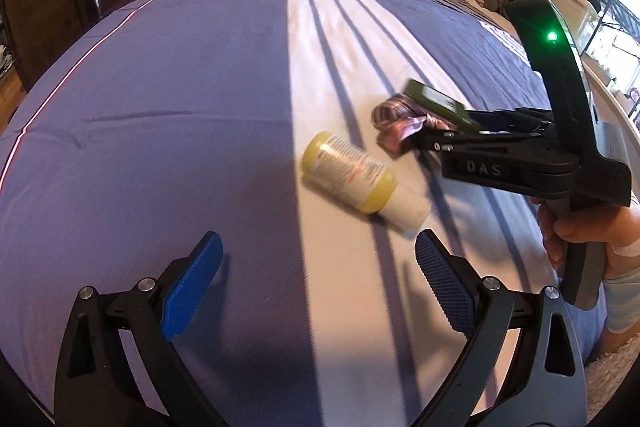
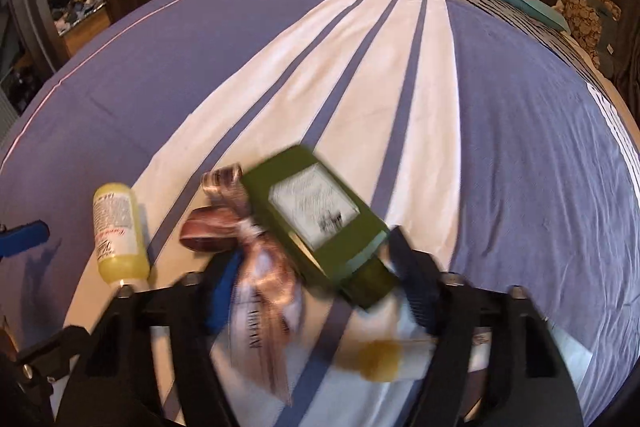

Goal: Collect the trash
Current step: 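Grasp the yellow-capped lotion bottle with the left tool while the right tool grasps the ribbon bow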

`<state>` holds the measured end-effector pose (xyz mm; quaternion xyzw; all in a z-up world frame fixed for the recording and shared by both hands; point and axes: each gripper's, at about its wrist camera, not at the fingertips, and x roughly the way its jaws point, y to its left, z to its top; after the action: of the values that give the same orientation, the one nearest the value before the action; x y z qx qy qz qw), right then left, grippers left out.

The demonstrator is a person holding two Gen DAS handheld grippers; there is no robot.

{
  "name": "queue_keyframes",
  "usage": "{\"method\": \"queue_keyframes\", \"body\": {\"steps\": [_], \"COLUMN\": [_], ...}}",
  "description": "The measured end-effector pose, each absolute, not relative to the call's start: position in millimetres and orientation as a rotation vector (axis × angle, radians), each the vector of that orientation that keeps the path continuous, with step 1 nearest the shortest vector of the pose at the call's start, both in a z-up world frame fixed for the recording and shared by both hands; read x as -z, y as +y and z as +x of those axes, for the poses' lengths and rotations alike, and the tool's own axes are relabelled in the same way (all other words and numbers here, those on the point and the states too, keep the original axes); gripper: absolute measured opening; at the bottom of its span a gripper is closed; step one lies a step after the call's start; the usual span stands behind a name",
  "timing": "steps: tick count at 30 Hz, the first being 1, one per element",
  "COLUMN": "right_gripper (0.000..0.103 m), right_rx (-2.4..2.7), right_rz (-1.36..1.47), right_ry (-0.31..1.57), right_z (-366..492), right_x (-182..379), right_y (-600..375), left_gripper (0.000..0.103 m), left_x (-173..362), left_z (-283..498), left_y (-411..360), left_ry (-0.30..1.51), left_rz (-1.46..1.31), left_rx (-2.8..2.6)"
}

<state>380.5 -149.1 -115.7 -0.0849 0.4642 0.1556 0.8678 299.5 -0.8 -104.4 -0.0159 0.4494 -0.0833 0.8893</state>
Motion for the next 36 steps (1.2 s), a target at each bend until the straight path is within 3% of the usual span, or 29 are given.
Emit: {"method": "queue_keyframes", "body": {"steps": [1, 7, 14, 17, 19, 22, 23, 24, 25, 36], "right_gripper": [0.043, 0.043, 0.042, 0.042, 0.042, 0.042, 0.039, 0.027, 0.006, 0.003], "right_rx": [-0.318, -0.341, -0.343, -0.351, -0.362, -0.371, -0.372, -0.369, -0.369, -0.364], "right_rz": [-0.178, -0.144, -0.097, -0.089, -0.086, -0.084, -0.085, -0.089, -0.093, -0.088], "right_ry": [0.967, 0.957, 0.921, 0.903, 0.887, 0.865, 0.860, 0.852, 0.850, 0.843], "right_z": [381, 384, 380, 376, 371, 368, 370, 369, 368, 350], "right_x": [115, 112, 102, 97, 93, 87, 85, 83, 80, 68], "right_y": [-151, -160, -174, -176, -177, -177, -177, -177, -176, -171], "left_gripper": [0.092, 0.092, 0.081, 0.071, 0.054, 0.048, 0.047, 0.043, 0.038, 0.033], "left_x": [104, 106, 116, 120, 120, 119, 119, 118, 118, 113], "left_z": [302, 319, 343, 350, 353, 352, 350, 348, 344, 304], "left_y": [-4, -19, -32, -33, -32, -28, -26, -26, -26, -17], "left_ry": [0.932, 0.929, 0.956, 0.961, 0.959, 0.957, 0.956, 0.954, 0.952, 0.928], "left_rz": [-0.035, -0.069, -0.092, -0.088, -0.080, -0.087, -0.089, -0.087, -0.080, -0.073], "left_rx": [0.180, 0.199, 0.170, 0.141, 0.111, 0.108, 0.112, 0.113, 0.113, 0.171]}}
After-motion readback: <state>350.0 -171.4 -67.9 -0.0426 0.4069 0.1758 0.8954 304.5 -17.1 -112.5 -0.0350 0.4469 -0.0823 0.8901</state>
